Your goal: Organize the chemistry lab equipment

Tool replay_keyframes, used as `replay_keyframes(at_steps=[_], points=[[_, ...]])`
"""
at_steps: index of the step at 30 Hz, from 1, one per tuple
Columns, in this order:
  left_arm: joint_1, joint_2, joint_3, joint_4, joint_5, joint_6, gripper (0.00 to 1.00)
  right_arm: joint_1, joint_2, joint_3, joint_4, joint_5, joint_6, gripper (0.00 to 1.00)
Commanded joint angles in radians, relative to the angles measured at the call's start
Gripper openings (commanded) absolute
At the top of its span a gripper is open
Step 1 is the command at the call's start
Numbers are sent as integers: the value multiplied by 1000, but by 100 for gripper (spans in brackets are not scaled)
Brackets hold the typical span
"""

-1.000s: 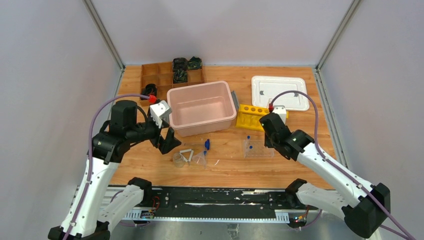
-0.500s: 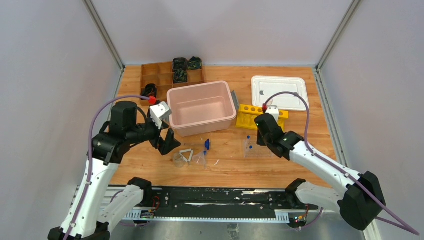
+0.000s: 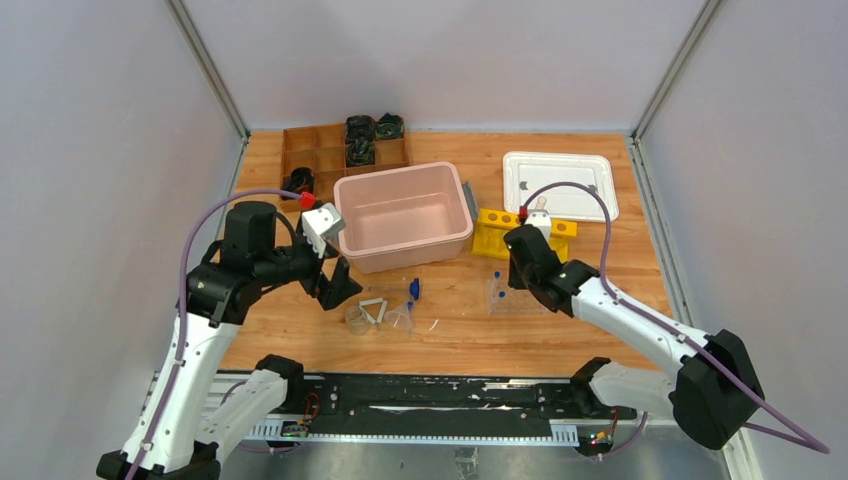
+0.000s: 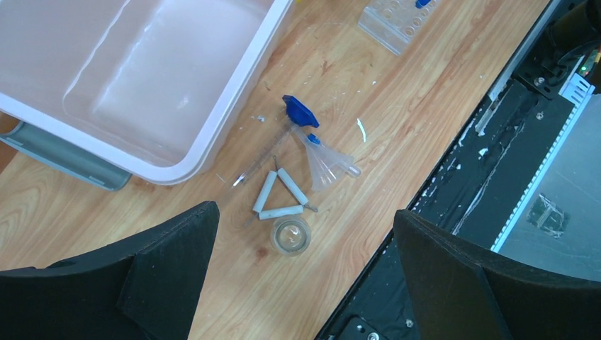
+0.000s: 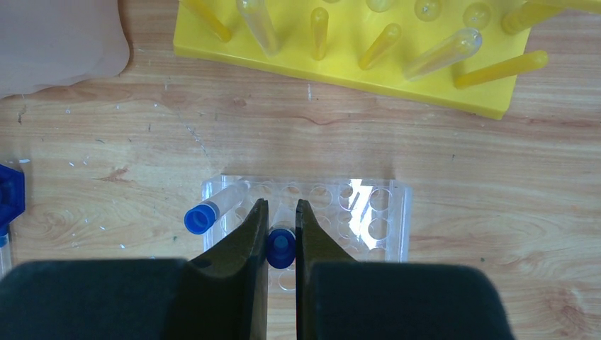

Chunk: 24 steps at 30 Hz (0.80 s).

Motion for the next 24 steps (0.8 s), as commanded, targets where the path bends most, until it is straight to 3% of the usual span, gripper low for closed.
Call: replay_keyframes(at_steps=[1,12,24], points=[[-2,10,25,1,11,8,100,-13,27,-11,19,-5,-4,0],[-2,9,34,1,5,9,100,-13,58,-27,27,2,-4,0],[-2,8,39,1,-1,7,100,-13,-34,-11,-16,-1,-26,0]])
